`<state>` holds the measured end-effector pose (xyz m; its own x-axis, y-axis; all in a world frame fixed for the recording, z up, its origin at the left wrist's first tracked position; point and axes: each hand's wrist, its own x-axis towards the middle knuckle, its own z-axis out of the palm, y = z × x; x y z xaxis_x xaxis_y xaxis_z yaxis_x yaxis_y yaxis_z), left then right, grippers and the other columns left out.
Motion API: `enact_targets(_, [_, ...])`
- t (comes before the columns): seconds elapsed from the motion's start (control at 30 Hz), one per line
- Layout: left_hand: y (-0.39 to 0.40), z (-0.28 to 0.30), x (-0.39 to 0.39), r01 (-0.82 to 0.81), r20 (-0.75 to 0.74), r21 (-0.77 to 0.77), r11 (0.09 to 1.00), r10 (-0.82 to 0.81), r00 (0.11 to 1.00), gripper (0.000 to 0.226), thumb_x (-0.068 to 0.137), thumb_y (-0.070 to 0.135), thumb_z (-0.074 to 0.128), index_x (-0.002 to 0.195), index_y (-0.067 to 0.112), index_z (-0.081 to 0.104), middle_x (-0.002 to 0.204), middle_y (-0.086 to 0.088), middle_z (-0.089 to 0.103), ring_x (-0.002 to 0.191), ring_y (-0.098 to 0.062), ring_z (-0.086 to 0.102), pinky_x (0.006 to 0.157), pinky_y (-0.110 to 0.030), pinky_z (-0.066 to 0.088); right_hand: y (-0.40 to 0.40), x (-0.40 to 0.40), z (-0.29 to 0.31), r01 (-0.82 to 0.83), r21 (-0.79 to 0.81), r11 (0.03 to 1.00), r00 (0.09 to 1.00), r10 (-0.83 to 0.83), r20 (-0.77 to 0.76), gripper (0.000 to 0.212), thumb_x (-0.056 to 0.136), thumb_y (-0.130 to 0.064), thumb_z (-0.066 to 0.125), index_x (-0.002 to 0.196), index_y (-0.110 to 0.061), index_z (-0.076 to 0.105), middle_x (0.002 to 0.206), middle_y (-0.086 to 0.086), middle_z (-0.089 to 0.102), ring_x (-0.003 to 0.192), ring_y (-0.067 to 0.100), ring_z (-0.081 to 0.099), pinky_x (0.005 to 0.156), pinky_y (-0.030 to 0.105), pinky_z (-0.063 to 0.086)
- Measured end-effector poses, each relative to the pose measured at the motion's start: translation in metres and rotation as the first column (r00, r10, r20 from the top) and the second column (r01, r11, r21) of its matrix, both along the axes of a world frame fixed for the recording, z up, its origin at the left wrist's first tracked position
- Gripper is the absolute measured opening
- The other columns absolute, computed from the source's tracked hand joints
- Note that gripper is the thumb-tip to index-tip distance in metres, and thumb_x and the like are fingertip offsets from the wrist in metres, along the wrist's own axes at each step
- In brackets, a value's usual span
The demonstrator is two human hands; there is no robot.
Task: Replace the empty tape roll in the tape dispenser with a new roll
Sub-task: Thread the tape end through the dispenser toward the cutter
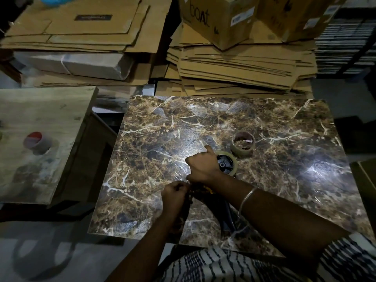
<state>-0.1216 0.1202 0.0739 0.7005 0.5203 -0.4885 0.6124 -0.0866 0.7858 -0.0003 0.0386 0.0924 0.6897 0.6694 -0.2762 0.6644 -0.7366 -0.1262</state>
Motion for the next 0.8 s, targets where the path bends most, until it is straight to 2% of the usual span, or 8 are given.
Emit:
enact_targets(0.1, [-0.007, 0.0, -0.001, -0.037, 0.032, -0.058, 0.998, 0.039, 0.999, 0.014, 0.089, -0.002, 0.065, 0.077, 0.002, 0.07, 0.056, -0.01, 0.061, 0.037, 0.001, 0.056, 0.039, -0.009, 0.042, 0.001, 0.001, 0.002, 0.006, -0.002, 1.0, 1.0, -0.006, -0.002, 0.032, 0.074, -0.035, 0.067, 0.065, -0.02, 0.04, 0.055, -0.004, 0.041, 0.049, 0.015, 0.034, 0.12, 0.051, 0.014])
enact_targets(0.2, [-0.005, -0.007, -0.001, -0.1, 0.011, -0.099, 0.99, 0.101, 0.995, 0.013, 0.088, 0.002, 0.067, 0.078, -0.003, 0.074, 0.067, -0.032, 0.068, 0.053, -0.029, 0.066, 0.045, -0.033, 0.057, 0.004, 0.0, 0.004, 0.006, 0.0, 1.0, 1.0, -0.006, -0.002, 0.039, 0.075, -0.031, 0.067, 0.06, -0.02, 0.032, 0.054, -0.004, 0.04, 0.048, 0.014, 0.033, 0.121, 0.051, 0.011])
enact_targets(0.33, [-0.005, -0.016, 0.002, -0.093, -0.002, -0.059, 0.994, 0.093, 0.996, 0.017, 0.088, 0.011, 0.068, 0.074, 0.006, 0.076, 0.063, -0.022, 0.072, 0.055, -0.037, 0.072, 0.052, -0.054, 0.061, 0.004, -0.001, 0.005, 0.025, 0.001, 1.0, 1.0, -0.025, -0.008, 0.036, 0.075, -0.025, 0.063, 0.06, -0.02, 0.03, 0.054, -0.003, 0.038, 0.048, 0.015, 0.032, 0.121, 0.051, 0.011])
enact_targets(0.4, [-0.006, -0.017, 0.004, -0.126, -0.014, -0.081, 0.989, 0.125, 0.992, 0.019, 0.086, 0.014, 0.068, 0.07, 0.007, 0.076, 0.062, -0.022, 0.072, 0.053, -0.038, 0.071, 0.051, -0.054, 0.06, 0.003, -0.001, 0.005, 0.025, 0.007, 1.0, 1.0, -0.025, -0.009, 0.036, 0.074, -0.024, 0.062, 0.059, -0.02, 0.029, 0.054, -0.003, 0.037, 0.048, 0.015, 0.032, 0.121, 0.051, 0.012])
enact_targets(0.5, [-0.011, -0.015, 0.007, -0.221, -0.053, -0.201, 0.954, 0.214, 0.975, 0.019, 0.087, 0.015, 0.067, 0.073, 0.005, 0.076, 0.065, -0.025, 0.071, 0.05, -0.036, 0.066, 0.051, -0.05, 0.057, 0.003, 0.0, 0.007, 0.022, 0.003, 1.0, 1.0, -0.022, -0.019, 0.034, 0.073, -0.022, 0.06, 0.06, -0.02, 0.029, 0.054, -0.003, 0.038, 0.047, 0.015, 0.032, 0.121, 0.05, 0.012])
enact_targets(0.63, [-0.019, -0.017, 0.009, -0.36, -0.112, -0.321, 0.876, 0.343, 0.933, 0.025, 0.084, 0.018, 0.071, 0.072, -0.004, 0.071, 0.062, -0.026, 0.067, 0.048, -0.029, 0.062, 0.051, -0.038, 0.05, 0.003, -0.001, 0.006, 0.025, -0.006, 1.0, 0.999, -0.026, -0.024, 0.036, 0.071, -0.022, 0.062, 0.06, -0.02, 0.029, 0.054, -0.003, 0.038, 0.047, 0.015, 0.032, 0.121, 0.052, 0.013])
enact_targets(0.7, [-0.022, -0.017, 0.011, -0.408, -0.129, -0.304, 0.861, 0.387, 0.913, 0.026, 0.081, 0.017, 0.072, 0.068, -0.005, 0.07, 0.058, -0.025, 0.066, 0.043, -0.026, 0.058, 0.05, -0.037, 0.049, 0.001, 0.0, 0.005, 0.028, -0.01, 1.0, 0.999, -0.028, -0.029, 0.032, 0.071, -0.022, 0.063, 0.061, -0.02, 0.032, 0.054, -0.003, 0.039, 0.047, 0.014, 0.032, 0.121, 0.052, 0.012])
enact_targets(0.8, [-0.022, -0.014, 0.015, -0.416, -0.13, -0.24, 0.877, 0.396, 0.909, 0.033, 0.084, 0.021, 0.075, 0.065, -0.006, 0.071, 0.051, -0.017, 0.066, 0.037, -0.022, 0.057, 0.049, -0.035, 0.051, 0.0, 0.001, 0.0, 0.022, -0.013, 1.0, 1.0, -0.023, -0.021, 0.019, 0.073, -0.025, 0.063, 0.07, -0.02, 0.046, 0.056, -0.004, 0.044, 0.047, 0.015, 0.033, 0.121, 0.05, 0.013])
